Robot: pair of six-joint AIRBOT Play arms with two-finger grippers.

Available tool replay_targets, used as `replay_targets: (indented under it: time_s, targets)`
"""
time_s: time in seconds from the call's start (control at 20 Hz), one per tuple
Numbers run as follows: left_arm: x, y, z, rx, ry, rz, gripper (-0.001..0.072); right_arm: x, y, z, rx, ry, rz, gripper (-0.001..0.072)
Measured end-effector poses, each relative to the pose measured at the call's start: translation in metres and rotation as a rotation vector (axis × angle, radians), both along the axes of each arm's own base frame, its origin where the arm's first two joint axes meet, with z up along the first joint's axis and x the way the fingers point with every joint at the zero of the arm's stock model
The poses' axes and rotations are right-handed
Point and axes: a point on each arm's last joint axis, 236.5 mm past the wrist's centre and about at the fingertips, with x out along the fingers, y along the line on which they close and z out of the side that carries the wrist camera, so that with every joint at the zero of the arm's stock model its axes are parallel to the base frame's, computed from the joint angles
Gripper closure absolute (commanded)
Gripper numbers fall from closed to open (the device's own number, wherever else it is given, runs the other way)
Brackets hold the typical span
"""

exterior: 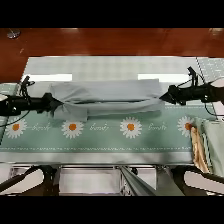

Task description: Fold the shirts.

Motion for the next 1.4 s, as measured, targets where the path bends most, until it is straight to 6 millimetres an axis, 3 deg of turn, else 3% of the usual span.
replay_targets:
  time_s: [0.3, 0.55, 0.6, 0.65, 0.75, 0.85, 1.05, 1.2, 1.3, 1.4]
  targets:
    - [0.079, 0.015, 0.018, 0.011, -0.063, 0.041, 0.0691, 0.080, 0.001, 0.009, 0.001, -0.071, -0.059, 0.0689]
    - [0.110, 0.022, -0.003, 0.003, -0.018, 0.070, 0.0682, 0.120, -0.003, -0.003, 0.021, -0.051, -0.104, 0.0662]
    - [0.114, 0.020, -0.009, 0.003, -0.009, 0.070, 0.0475, 0.123, -0.003, -0.009, 0.026, -0.038, -0.108, 0.0382]
    - [0.115, 0.016, -0.014, 0.000, 0.003, 0.060, -0.0001, 0.125, -0.003, -0.014, 0.030, -0.027, -0.113, 0.0081]
    - [0.116, 0.010, -0.022, -0.006, 0.021, 0.048, 0.0003, 0.127, -0.003, -0.023, 0.037, -0.007, -0.115, 0.0092]
    - [0.116, 0.017, -0.023, 0.013, 0.030, 0.033, 0.0005, 0.128, -0.009, -0.021, 0.049, -0.007, -0.104, 0.0093]
    - [0.095, 0.078, -0.018, 0.112, 0.132, 0.068, 0.0006, 0.118, -0.051, -0.012, 0.046, 0.010, -0.103, 0.0093]
    - [0.071, 0.114, -0.007, 0.194, 0.139, 0.124, 0.0007, 0.098, -0.075, -0.027, 0.001, 0.084, -0.102, 0.0094]
    - [0.060, 0.118, 0.002, 0.246, 0.069, 0.148, 0.0007, 0.089, -0.077, -0.041, -0.019, 0.130, -0.094, 0.0093]
    - [0.052, 0.101, 0.014, 0.263, -0.036, 0.156, 0.0006, 0.083, -0.068, -0.054, -0.018, 0.170, -0.071, 0.0094]
